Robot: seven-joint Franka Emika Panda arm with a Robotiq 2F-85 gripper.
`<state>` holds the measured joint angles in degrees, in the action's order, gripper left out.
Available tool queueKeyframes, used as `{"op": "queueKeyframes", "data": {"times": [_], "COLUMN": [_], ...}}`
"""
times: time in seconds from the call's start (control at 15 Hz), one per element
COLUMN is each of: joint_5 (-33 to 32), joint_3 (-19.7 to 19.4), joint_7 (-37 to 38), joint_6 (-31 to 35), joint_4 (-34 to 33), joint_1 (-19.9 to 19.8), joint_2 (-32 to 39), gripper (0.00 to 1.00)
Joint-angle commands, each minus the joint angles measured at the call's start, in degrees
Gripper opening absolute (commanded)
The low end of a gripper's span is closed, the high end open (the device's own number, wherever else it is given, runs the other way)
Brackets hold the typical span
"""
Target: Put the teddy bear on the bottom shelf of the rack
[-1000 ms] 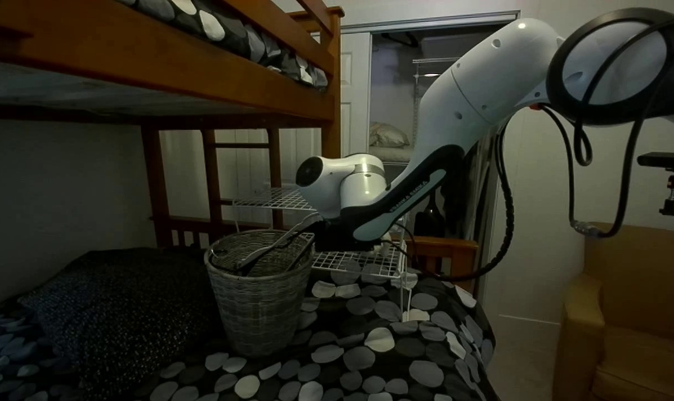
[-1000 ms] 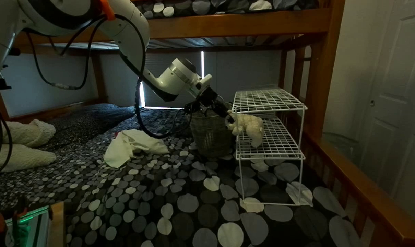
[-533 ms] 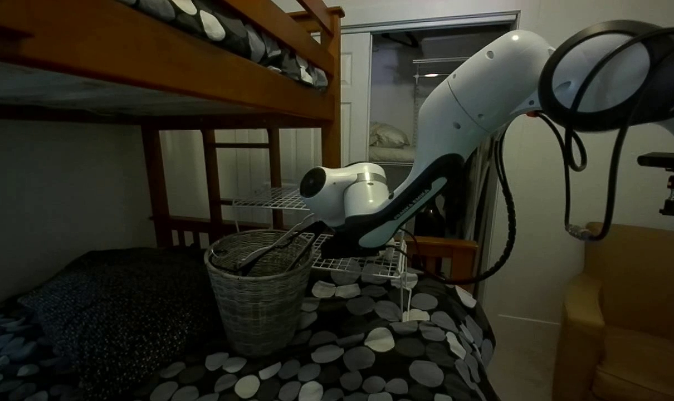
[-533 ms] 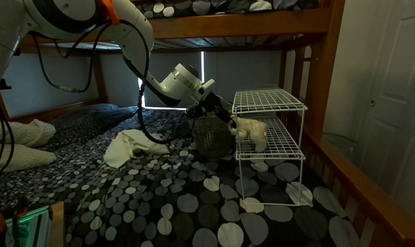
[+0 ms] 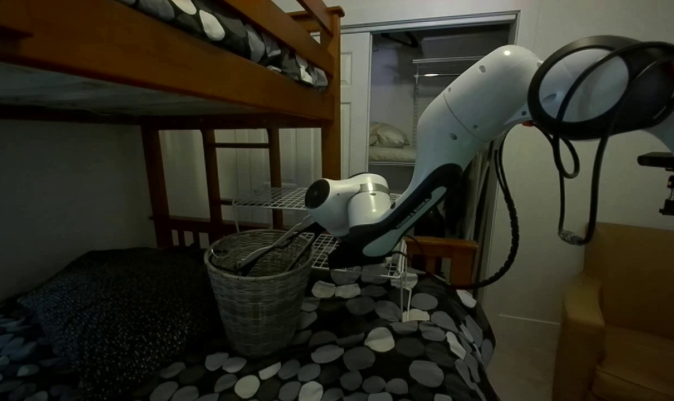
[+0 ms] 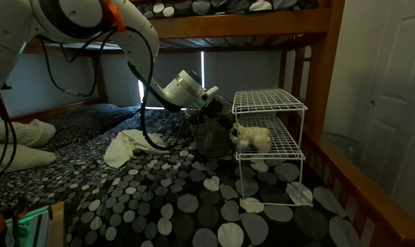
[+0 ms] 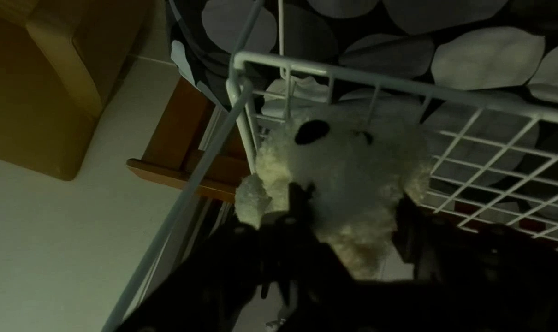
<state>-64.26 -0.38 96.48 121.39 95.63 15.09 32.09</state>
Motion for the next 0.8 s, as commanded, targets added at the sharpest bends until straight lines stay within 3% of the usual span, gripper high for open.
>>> {"op": "queueKeyframes", "data": {"times": [0.0, 0.2, 0.47, 0.73], "joint_5": [0.93, 3.43, 9.99, 22.34], "joint_3": [1.37, 2.33, 5.39, 8.13], "joint_7": [-2.43, -5.24, -12.08, -28.56], "joint_6": [-0.08, 0.28, 6.35, 7.2], "joint_4": [-0.91, -1.24, -0.58, 4.32], "joint_1": [-1.55, -2.29, -3.79, -4.43], "joint_2": [0.04, -0.76, -4.01, -11.92], "gripper": [0.78, 0.99, 1.0, 1.0]}}
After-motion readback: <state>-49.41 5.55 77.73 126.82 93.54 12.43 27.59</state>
